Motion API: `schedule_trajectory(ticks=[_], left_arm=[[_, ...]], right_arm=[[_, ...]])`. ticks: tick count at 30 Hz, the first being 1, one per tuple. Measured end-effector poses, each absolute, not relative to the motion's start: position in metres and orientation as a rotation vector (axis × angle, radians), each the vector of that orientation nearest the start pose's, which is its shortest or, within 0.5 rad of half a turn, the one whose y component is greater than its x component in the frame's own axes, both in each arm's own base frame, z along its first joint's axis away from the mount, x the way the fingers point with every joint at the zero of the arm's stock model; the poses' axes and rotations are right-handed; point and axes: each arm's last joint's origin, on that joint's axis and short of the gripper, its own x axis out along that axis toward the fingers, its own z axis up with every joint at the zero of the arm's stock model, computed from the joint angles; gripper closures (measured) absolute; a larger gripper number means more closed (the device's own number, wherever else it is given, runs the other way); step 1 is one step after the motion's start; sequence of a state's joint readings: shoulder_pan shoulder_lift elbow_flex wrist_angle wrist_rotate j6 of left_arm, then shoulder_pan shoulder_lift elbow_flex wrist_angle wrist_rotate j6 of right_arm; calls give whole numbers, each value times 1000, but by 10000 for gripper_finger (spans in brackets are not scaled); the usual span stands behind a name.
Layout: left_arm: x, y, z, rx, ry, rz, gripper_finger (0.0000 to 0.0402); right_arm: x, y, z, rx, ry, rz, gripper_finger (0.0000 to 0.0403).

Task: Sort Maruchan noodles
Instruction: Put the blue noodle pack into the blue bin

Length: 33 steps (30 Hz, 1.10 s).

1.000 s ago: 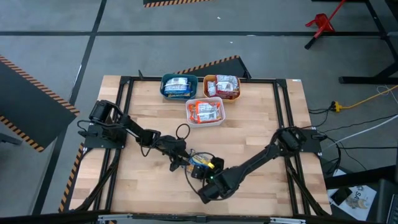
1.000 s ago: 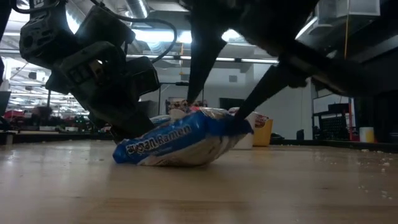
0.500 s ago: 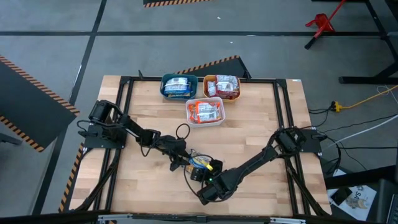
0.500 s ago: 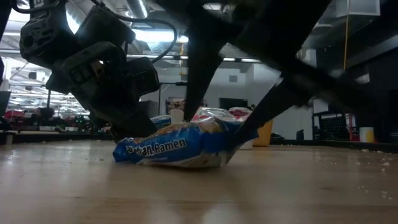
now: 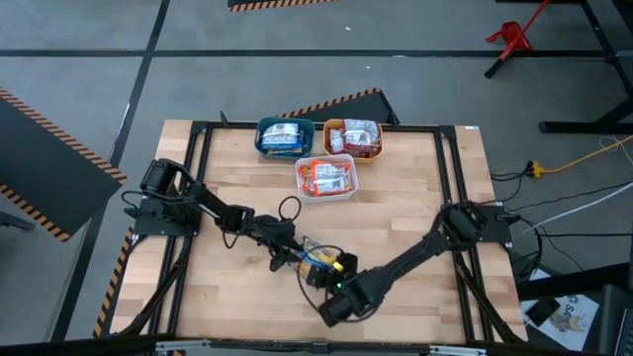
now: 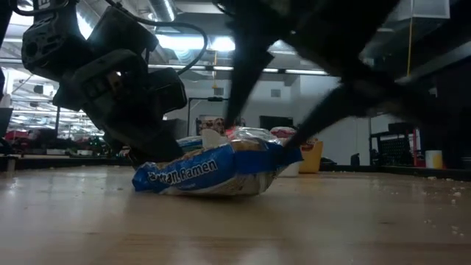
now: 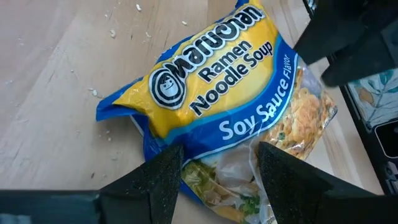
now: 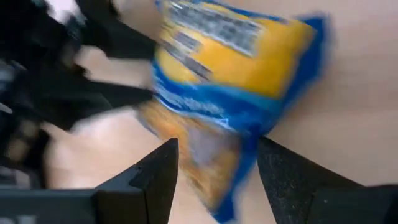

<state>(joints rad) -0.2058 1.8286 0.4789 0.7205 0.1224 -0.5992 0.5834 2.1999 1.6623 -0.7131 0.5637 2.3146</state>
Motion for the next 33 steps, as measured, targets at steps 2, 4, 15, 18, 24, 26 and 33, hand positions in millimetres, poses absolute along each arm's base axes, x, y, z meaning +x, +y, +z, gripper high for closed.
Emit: schedule_trajectory(ticks=[2, 4, 15, 18, 24, 26, 33], left_arm=[[271, -60, 76, -555, 706, -115, 199], [271, -60, 76, -566, 705, -109, 199], [271, -60, 76, -596, 706, -94, 199], [271, -59, 76, -600, 705, -89, 199], [271, -59, 77, -619, 709, -86, 199], [271, -59, 77, -624, 709, -84, 200], [272, -57, 77, -647, 706, -72, 200]], right_arm=[[387, 226, 151, 1450, 390, -1003, 200], [390, 224, 147, 1483, 369, -977, 200], [373, 246, 138, 1589, 275, -856, 200], [363, 255, 145, 1579, 275, -854, 200], [359, 250, 140, 1522, 333, -906, 200], [361, 244, 137, 1523, 311, -913, 200], [366, 241, 135, 1544, 288, -879, 200]])
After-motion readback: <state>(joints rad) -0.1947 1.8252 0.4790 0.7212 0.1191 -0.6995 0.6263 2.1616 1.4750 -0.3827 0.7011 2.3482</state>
